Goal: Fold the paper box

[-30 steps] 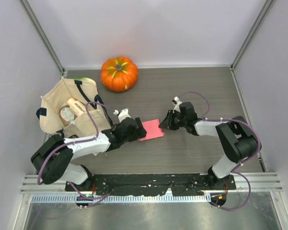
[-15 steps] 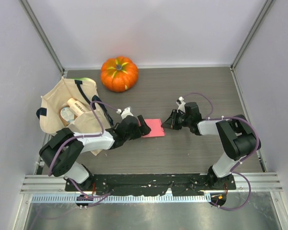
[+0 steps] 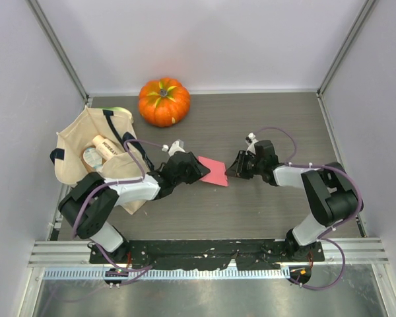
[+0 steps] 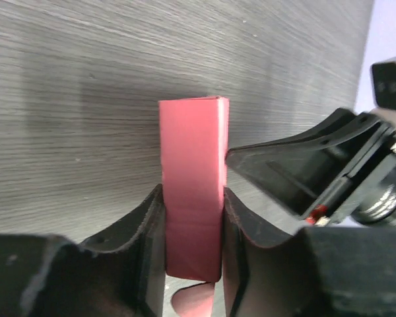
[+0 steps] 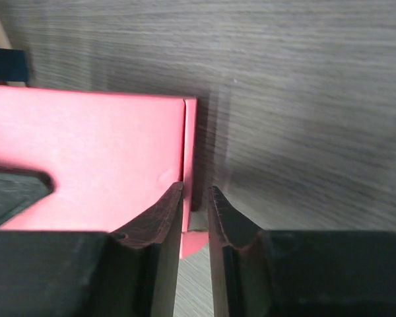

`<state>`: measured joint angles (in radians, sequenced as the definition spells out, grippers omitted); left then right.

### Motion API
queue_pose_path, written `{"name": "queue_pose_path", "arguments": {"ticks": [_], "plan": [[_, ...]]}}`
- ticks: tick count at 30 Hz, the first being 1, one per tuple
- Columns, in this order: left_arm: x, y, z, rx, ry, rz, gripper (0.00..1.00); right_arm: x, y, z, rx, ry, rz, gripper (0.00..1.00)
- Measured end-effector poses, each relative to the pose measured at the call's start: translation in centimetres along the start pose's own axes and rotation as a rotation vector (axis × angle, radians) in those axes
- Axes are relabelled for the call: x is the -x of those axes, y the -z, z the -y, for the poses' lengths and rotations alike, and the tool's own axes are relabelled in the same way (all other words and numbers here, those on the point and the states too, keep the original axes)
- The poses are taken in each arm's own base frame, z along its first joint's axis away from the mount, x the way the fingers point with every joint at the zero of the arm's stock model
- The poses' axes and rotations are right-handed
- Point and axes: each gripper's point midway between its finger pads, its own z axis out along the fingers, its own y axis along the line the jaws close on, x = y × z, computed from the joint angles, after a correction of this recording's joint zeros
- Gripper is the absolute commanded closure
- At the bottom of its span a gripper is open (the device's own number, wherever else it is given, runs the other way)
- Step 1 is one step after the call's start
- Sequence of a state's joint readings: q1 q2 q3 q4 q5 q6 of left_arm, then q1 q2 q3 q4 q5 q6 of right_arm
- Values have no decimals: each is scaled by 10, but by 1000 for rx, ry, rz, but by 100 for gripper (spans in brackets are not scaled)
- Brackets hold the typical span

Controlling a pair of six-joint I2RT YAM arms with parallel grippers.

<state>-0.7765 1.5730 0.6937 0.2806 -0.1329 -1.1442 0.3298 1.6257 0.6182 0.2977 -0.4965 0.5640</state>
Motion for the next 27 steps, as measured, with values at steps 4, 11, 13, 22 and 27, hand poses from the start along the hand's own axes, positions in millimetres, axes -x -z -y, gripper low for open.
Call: {"name": "queue_pose_path", "arguments": {"ticks": [4, 11, 13, 22, 27], "plan": [[5, 1, 12, -32, 47, -30, 70, -8, 11, 7, -127, 47, -14, 46], [10, 16, 4, -21, 125, -133, 71, -4, 48, -33, -249, 355, 74, 25], [9, 24, 0, -12, 151, -176, 70, -7, 58, -63, -213, 501, 120, 24], [8, 56, 14, -74, 316, -356, 70, -46, 77, -138, -128, 990, 209, 24], [8, 69, 23, -130, 403, -417, 69, -62, 62, -135, -204, 1164, 174, 24]]}}
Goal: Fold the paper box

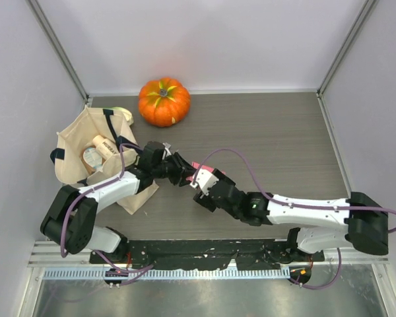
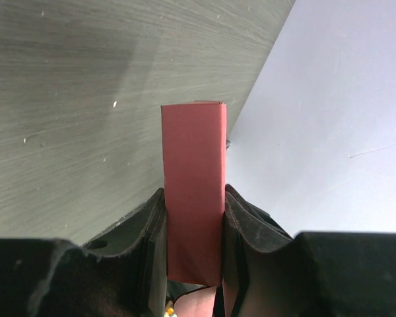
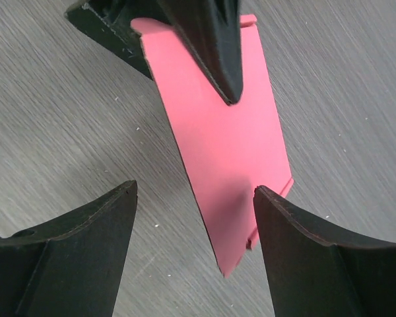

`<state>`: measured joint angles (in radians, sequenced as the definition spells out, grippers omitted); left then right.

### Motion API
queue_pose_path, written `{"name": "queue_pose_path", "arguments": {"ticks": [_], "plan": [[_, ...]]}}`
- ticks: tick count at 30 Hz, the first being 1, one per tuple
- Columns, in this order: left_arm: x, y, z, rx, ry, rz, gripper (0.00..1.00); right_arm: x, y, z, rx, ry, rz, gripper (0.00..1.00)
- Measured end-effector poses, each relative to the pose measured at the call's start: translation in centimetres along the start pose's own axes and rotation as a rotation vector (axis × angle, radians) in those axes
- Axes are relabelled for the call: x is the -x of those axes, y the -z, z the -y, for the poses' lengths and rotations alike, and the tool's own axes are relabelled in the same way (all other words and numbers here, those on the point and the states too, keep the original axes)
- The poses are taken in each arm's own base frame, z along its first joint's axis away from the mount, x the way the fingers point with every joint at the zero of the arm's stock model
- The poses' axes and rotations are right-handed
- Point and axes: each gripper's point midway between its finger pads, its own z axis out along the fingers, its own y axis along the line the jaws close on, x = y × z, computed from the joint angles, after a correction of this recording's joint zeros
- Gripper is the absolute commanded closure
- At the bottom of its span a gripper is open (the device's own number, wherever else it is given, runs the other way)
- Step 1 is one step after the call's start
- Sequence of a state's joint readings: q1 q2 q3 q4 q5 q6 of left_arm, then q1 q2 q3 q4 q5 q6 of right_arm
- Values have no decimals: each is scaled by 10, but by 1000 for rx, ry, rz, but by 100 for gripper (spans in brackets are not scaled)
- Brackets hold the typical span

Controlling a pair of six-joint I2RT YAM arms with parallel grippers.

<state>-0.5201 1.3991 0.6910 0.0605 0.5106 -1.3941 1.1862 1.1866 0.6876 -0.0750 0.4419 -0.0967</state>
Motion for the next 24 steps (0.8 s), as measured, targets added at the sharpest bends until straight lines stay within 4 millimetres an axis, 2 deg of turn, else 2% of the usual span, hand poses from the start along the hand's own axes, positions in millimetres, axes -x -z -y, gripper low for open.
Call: {"name": "queue_pose_path", "arguments": {"ticks": [6, 11, 14, 15, 18, 19, 24], "plan": [[-10, 4, -7, -11, 83, -64, 69, -4, -19, -4, -175, 220, -31, 24], [-15, 5, -8, -21, 106, -90, 68, -6, -24, 2, -328, 345, -42, 39], [-15, 5, -9, -18, 108, -91, 67, -1, -21, 8, -396, 353, -25, 48], [-15, 5, -9, -19, 111, -92, 66, 1, -19, 9, -404, 338, -15, 55], [-16, 5, -4, -41, 111, -98, 53, 1, -15, 8, -374, 312, 4, 85], [-15, 5, -2, -51, 103, -94, 47, 2, -14, 5, -351, 306, 12, 86], [-13, 7, 2, -69, 54, -65, 34, 3, -8, 2, -298, 257, 22, 85]]}}
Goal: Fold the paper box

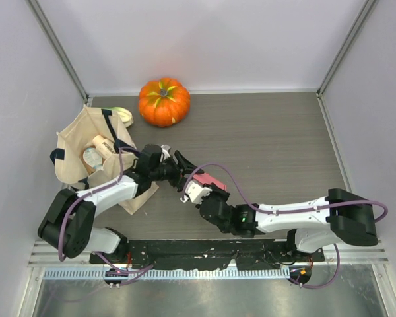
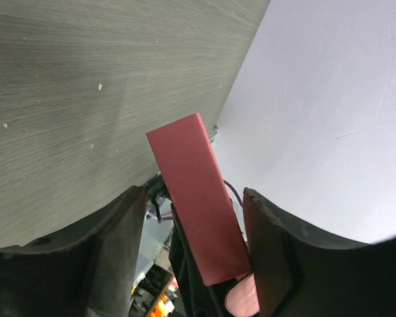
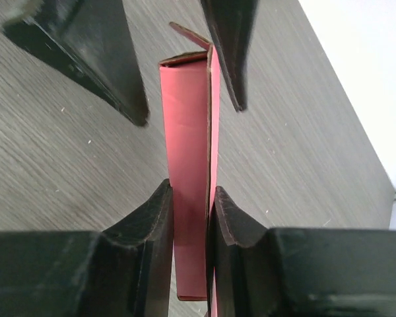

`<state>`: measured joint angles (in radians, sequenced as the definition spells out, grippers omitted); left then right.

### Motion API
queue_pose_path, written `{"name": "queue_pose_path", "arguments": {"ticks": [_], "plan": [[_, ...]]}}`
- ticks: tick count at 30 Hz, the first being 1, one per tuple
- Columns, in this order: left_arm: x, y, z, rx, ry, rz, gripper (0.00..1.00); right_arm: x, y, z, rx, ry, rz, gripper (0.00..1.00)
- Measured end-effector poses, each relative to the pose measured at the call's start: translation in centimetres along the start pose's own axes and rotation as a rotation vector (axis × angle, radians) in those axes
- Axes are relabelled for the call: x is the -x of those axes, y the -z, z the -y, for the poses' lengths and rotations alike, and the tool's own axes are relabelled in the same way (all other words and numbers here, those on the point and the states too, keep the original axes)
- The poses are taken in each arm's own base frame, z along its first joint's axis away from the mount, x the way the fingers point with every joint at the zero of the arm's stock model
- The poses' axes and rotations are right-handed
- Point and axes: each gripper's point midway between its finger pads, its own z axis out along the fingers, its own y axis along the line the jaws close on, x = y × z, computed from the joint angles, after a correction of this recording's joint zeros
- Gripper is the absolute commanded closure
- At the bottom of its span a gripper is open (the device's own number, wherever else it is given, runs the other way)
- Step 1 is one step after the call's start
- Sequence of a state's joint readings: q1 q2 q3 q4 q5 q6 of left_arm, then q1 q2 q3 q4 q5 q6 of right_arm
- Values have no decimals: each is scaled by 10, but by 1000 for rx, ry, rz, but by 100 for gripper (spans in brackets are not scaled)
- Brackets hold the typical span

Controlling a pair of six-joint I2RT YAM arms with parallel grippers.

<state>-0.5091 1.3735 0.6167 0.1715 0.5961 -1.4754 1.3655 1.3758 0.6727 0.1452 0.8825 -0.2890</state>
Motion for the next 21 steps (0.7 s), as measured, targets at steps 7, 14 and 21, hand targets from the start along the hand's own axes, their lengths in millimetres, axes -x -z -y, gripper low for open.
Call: {"name": "queue_pose_path", "arguments": {"ticks": [7, 14, 21], "plan": [[19, 24, 2, 56, -268, 192, 33, -12, 4, 4, 107, -149, -43, 82], [40, 66, 23, 53, -542, 441, 43, -37, -9, 6, 259, -405, -148, 80], [45, 54, 11, 102, -702, 508, 44, -45, -17, -14, 425, -515, -236, 74]]}}
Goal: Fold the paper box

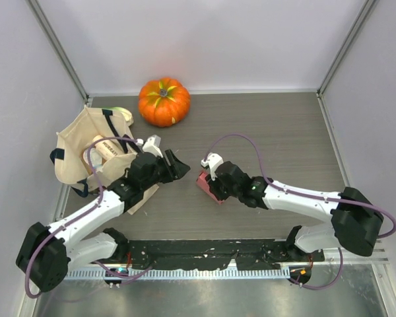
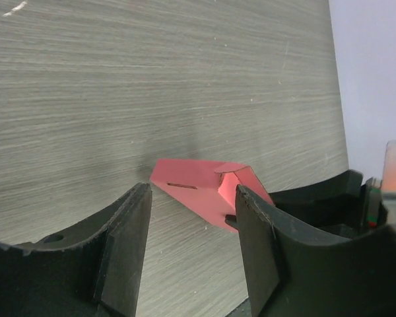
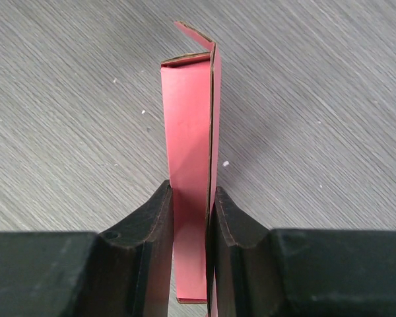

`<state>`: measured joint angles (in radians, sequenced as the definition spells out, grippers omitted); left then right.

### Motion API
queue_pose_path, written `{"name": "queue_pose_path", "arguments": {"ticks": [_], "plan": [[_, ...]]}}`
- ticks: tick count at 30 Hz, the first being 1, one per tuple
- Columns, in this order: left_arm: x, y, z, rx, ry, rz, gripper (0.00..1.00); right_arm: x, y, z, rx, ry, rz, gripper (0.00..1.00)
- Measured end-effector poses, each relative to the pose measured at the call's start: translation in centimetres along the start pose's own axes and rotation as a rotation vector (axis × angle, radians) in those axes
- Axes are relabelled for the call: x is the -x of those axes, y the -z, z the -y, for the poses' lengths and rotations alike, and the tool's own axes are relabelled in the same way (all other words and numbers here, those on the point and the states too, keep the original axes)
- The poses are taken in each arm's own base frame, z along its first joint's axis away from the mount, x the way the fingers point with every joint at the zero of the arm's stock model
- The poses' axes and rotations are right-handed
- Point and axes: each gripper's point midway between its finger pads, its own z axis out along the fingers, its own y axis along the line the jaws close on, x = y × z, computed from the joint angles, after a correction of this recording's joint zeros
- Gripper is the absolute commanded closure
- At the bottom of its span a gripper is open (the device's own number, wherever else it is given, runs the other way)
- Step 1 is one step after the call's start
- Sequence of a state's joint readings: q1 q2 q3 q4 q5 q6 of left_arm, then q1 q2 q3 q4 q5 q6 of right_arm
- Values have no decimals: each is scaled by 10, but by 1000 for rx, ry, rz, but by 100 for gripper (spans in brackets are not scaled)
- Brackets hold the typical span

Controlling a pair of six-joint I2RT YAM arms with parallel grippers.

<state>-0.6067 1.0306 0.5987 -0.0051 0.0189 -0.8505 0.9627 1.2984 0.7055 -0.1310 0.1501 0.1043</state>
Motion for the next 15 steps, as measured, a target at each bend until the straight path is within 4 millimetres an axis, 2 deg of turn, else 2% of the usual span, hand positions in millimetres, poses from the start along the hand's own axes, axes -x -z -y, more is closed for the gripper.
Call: {"name": "queue_pose_path", "arguments": {"ticks": [7, 11, 15], "plan": [[-31, -22, -19, -45, -83, -23, 42, 4, -9, -11, 62, 2, -56, 72], [-31, -28, -14, -90, -172, -29, 37, 3, -10, -14, 84, 1, -69, 72], [-28, -31, -7, -132, -252, -29, 42, 3, -11, -18, 105, 5, -78, 72]]}}
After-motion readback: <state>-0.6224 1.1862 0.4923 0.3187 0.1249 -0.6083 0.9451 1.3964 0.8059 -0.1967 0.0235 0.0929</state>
